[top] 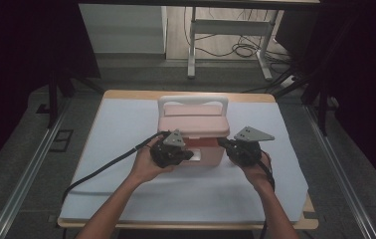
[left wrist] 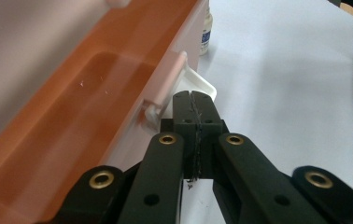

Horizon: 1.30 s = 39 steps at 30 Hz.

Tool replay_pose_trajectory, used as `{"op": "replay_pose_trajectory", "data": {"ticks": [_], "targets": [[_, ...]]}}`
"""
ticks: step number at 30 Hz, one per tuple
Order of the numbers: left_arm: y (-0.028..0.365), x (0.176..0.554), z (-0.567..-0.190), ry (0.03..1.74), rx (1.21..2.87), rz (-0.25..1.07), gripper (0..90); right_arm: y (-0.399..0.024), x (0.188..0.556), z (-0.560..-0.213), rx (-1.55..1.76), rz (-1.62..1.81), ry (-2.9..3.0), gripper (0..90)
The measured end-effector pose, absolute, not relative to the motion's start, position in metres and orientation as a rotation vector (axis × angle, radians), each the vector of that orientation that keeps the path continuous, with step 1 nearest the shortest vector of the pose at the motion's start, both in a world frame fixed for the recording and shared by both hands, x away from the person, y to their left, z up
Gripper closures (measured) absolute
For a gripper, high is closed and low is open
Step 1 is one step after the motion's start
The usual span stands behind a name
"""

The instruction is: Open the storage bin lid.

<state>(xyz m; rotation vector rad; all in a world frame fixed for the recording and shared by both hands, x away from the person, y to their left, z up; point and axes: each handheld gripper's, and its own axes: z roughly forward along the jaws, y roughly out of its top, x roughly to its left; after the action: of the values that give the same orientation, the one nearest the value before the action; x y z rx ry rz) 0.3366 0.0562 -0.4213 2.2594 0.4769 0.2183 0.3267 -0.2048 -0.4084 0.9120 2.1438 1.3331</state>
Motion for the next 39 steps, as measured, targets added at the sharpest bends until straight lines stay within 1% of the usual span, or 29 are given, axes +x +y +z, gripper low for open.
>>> {"op": "replay_pose_trajectory", "data": {"ticks": [21, 39], "targets": [[0.057, 0.338, -0.420, 0.478, 2.269, 0.216, 90.0, -0.208, 0.341, -0.380, 0.902, 1.330, 2.135, 89.8], [0.057, 0.338, -0.420, 0.481, 2.267, 0.210, 90.0, -0.209, 0.375, -0.352, 0.934, 1.324, 2.124, 89.8]]}}
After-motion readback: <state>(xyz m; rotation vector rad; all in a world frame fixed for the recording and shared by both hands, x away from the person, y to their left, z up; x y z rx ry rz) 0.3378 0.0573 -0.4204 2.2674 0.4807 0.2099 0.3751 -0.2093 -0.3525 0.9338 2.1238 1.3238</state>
